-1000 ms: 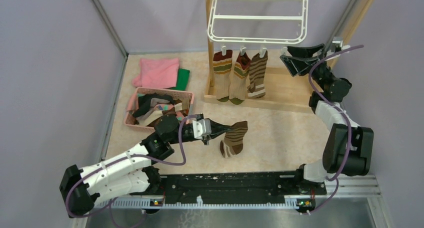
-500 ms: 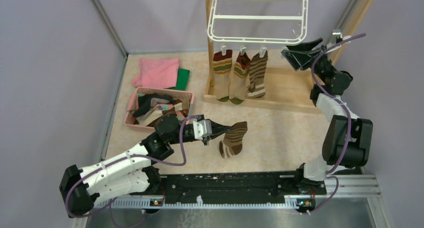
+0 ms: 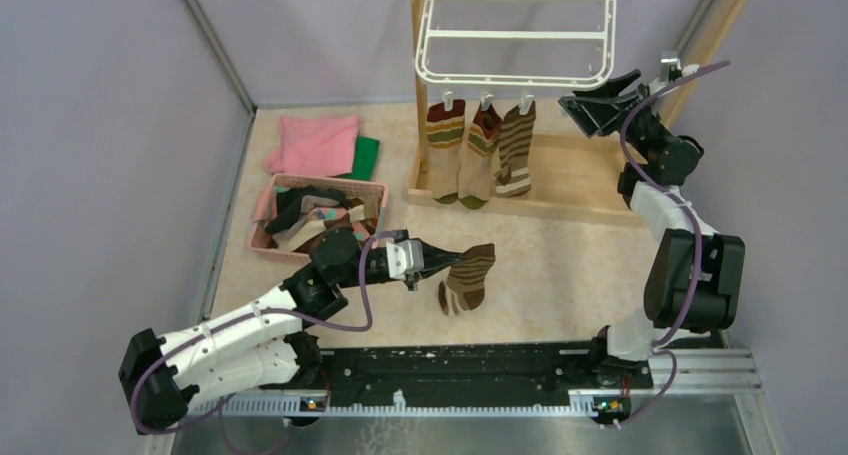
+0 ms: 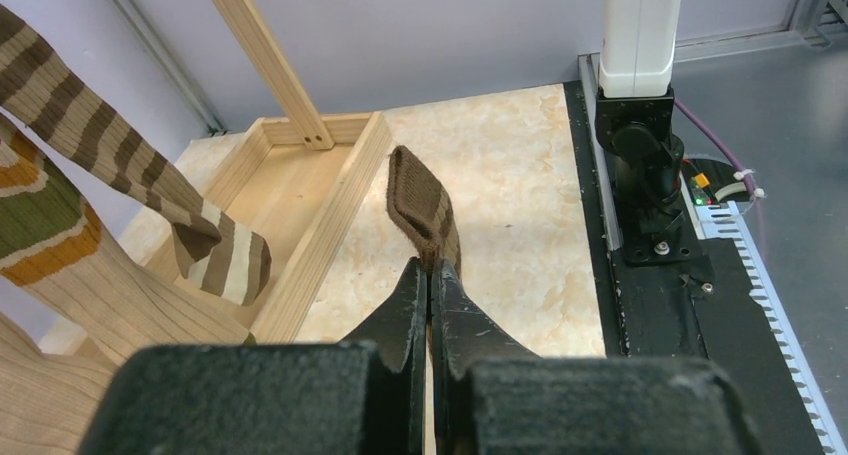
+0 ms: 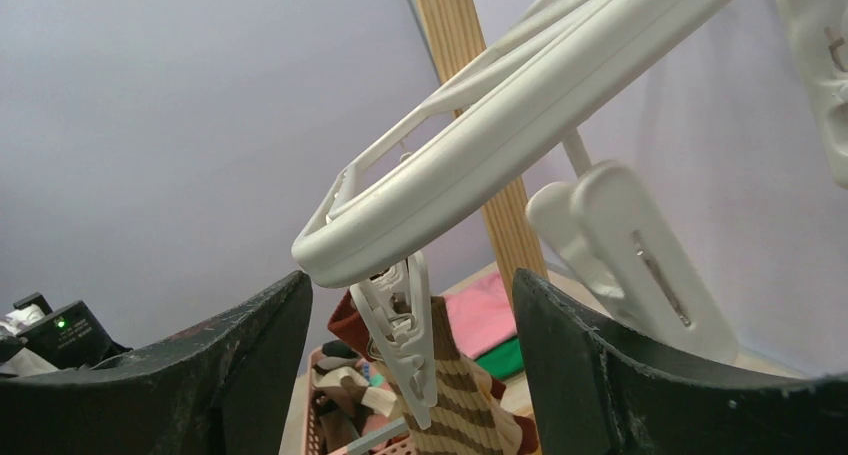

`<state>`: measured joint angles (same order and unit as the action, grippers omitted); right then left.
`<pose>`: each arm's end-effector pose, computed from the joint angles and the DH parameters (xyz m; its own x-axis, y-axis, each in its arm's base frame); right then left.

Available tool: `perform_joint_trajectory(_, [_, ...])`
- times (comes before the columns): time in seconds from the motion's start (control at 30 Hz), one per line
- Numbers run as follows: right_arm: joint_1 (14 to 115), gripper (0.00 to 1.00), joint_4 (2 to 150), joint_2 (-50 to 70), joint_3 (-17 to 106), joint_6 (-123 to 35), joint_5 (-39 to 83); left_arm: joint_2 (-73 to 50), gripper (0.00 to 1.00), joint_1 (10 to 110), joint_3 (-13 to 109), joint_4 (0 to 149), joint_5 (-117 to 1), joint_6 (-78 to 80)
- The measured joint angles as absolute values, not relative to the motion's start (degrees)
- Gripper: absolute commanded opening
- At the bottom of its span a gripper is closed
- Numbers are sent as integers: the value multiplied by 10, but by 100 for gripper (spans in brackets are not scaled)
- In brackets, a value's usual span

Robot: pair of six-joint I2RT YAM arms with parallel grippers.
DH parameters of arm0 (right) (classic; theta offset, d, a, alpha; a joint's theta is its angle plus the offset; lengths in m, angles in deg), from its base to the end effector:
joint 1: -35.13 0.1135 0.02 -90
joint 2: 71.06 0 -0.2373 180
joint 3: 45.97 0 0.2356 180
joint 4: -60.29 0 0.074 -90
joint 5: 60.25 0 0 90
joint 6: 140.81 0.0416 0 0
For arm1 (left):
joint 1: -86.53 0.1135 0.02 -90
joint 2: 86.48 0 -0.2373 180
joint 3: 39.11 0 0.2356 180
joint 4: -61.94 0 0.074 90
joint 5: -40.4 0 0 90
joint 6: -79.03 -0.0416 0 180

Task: Clip the socks to the hanger
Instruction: Open the clamp at the hanger.

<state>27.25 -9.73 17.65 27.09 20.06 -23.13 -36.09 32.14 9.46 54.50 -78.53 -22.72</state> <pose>0.3010 -0.0082 0.3677 -0.0927 0.5884 -0.8032 -0.8843 0.3221 0.3380 0.1083 -0.1858 0.2996 0.2578 -0.0539 -0.9647 0.9595 0.1320 0.2490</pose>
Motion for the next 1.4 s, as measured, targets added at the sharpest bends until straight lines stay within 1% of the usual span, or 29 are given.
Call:
perform_joint_trajectory(0.17, [275, 68, -97, 177, 271, 203, -235, -361, 0, 321, 95, 545, -787, -227])
perform_joint_trajectory(0.3, [277, 64, -98, 180, 280, 204, -242, -361, 0, 321, 95, 545, -787, -227])
perform_joint_trajectory(0.4, [279, 59, -98, 182, 286, 204, -244, -361, 0, 321, 95, 545, -788, -227])
perform_joint_trajectory(0.5, [281, 51, -98, 185, 289, 204, -248, -361, 0, 321, 95, 545, -788, -227])
perform_joint_trajectory(0.57, [282, 45, -99, 186, 289, 205, -250, -361, 0, 321, 95, 545, -788, -227])
perform_joint_trajectory(0.67, [283, 22, -99, 188, 289, 210, -254, -361, 0, 321, 95, 545, -789, -227])
perform_joint_trajectory(0.7, [283, 16, -99, 188, 289, 209, -254, -361, 0, 321, 95, 545, -789, -227])
perform_joint_trajectory(0.73, [283, 12, -99, 188, 289, 212, -255, -361, 0, 321, 95, 545, -789, -227])
perform_joint_trajectory(0.77, [283, 10, -99, 188, 289, 214, -256, -360, 0, 321, 95, 545, -790, -227])
perform_joint_trajectory(0.87, [283, 10, -99, 188, 289, 217, -259, -357, 0, 321, 95, 545, -793, -227])
perform_joint_trajectory(0.9, [283, 14, -99, 188, 289, 218, -259, -355, 0, 321, 95, 545, -794, -227])
perform_joint_trajectory(1.0, [283, 34, -99, 188, 289, 220, -258, -350, 0, 321, 95, 545, -800, -227])
perform_joint_trajectory(1.07, [283, 41, -99, 188, 289, 222, -258, -348, 0, 321, 96, 546, -802, -227])
perform_joint_trajectory(1.2, [283, 46, -99, 188, 289, 222, -257, -348, 0, 321, 97, 546, -803, -226])
perform_joint_trajectory(1.4, [283, 51, -99, 188, 289, 222, -254, -348, 0, 321, 102, 547, -808, -226])
